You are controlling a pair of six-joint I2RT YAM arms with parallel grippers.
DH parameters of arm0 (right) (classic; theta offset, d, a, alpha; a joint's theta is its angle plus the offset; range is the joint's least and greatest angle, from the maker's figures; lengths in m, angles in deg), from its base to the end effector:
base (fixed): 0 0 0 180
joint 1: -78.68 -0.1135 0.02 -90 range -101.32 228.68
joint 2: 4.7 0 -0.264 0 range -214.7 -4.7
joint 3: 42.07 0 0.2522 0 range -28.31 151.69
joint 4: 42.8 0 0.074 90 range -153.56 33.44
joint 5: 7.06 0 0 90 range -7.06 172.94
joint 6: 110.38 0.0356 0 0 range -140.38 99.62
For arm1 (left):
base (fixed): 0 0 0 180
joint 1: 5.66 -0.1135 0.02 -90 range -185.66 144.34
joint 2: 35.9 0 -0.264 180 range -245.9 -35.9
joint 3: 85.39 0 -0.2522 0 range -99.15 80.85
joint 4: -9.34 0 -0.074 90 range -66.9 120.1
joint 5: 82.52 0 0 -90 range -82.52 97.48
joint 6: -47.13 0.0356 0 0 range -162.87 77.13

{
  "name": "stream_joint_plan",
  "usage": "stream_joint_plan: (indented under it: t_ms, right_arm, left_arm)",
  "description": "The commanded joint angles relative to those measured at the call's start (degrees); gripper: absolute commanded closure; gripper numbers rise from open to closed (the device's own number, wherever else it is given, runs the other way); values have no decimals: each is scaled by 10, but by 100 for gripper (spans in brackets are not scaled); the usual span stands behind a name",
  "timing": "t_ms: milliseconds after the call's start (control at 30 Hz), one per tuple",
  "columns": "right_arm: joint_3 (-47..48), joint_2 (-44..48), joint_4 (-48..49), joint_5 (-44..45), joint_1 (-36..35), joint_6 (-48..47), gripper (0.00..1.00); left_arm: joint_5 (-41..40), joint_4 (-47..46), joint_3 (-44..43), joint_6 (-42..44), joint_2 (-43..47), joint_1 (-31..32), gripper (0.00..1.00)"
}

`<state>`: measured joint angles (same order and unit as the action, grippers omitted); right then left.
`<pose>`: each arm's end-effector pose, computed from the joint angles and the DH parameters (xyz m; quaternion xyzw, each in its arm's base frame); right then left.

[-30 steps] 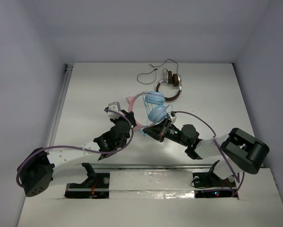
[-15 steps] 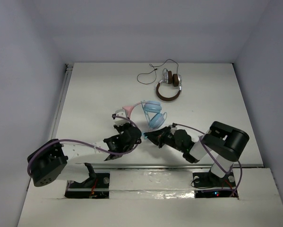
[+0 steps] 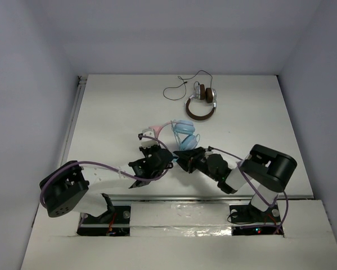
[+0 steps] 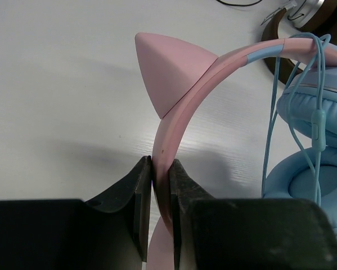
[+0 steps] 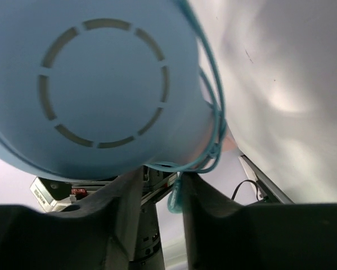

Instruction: Wrap the headphones

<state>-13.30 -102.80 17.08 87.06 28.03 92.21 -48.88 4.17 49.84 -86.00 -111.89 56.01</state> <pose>0.1632 0.1950 0.1209 0.4123 0.6418 0.6351 0.1213 0.1476 -0.2112 0.1978 -0.1264 0.7783 -0.1254 0.6022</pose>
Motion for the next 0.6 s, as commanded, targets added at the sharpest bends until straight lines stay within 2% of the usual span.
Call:
stream_joint_plan:
  t_ms: [0,233,433,500,567]
  right_arm:
    - [36,19,213,40,11,24,60]
    - [70,99,32,29,11,-20,52]
    - [123,104,-71,1,11,-42,46]
    - [129,95,-64,-7,11,-40,46]
    - [115,89,-6,-5,11,-13,48]
  left_arm:
    - [80,-34,-37,-23,6,13,100]
    - [111,-35,-28,-35,15,6,100]
    - [135,-38,-29,-36,10,6,100]
    - [134,-38,-27,-37,15,6,100]
    - [134,-37,-20,-37,24,6,100]
